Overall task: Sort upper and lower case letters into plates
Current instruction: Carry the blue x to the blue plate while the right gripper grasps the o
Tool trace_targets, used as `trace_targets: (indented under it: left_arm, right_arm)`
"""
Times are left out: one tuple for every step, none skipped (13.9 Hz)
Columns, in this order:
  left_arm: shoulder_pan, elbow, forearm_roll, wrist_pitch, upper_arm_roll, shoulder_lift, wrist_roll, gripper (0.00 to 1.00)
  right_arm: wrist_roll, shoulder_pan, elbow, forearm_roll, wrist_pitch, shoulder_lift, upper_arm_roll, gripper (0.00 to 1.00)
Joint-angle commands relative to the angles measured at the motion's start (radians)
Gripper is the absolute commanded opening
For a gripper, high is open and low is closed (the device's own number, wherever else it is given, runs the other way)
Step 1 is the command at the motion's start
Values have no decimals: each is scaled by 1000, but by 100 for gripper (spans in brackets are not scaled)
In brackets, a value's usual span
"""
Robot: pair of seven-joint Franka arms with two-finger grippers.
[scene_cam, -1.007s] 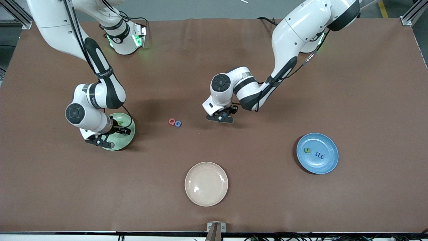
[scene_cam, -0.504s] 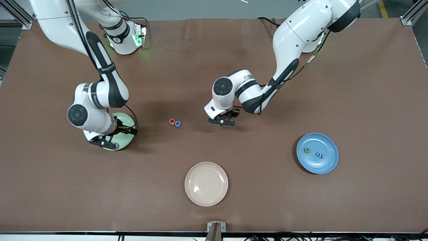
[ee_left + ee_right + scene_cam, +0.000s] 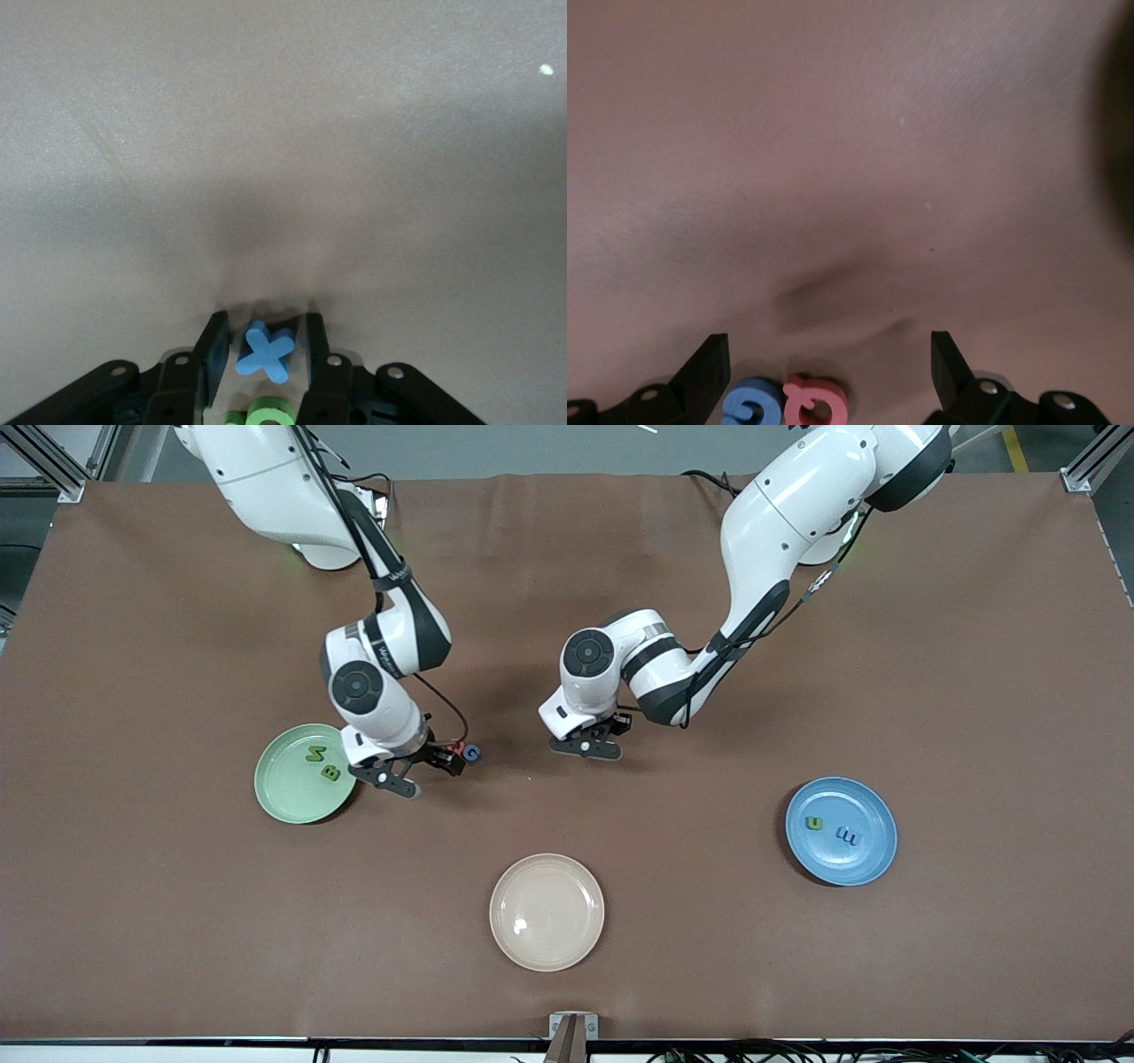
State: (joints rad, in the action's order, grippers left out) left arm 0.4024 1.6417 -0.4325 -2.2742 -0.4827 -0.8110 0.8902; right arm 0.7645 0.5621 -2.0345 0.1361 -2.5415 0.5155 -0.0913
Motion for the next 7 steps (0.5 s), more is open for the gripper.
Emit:
trace_targets:
  left_arm:
    - [18, -14, -15, 16, 6, -13, 9, 28]
    - [16, -14, -15, 16, 6, -13, 7, 19]
    - [16, -16, -15, 16, 6, -13, 6, 14]
    - [15, -17, -15, 16, 6, -10, 3, 8]
    - [10, -19, -17, 22, 6, -4, 1, 5]
    - [4, -22, -17, 30, 6, 2, 1, 4]
    - [-4, -26, -18, 45, 6, 12, 0, 4]
  right_arm:
    - [12, -4, -12, -9, -20, 11, -13, 100]
    - [12, -2, -24, -9, -29, 11, -13, 100]
    - [13, 2, -41, -9, -46, 9, -11, 100]
    - [15, 12, -56, -7, -52, 9, -11, 100]
    - [33, 22, -65, -7, -52, 8, -11, 100]
    - [61, 33, -70, -7, -49, 3, -11, 100]
    - [79, 50, -78, -9, -49, -2, -11, 100]
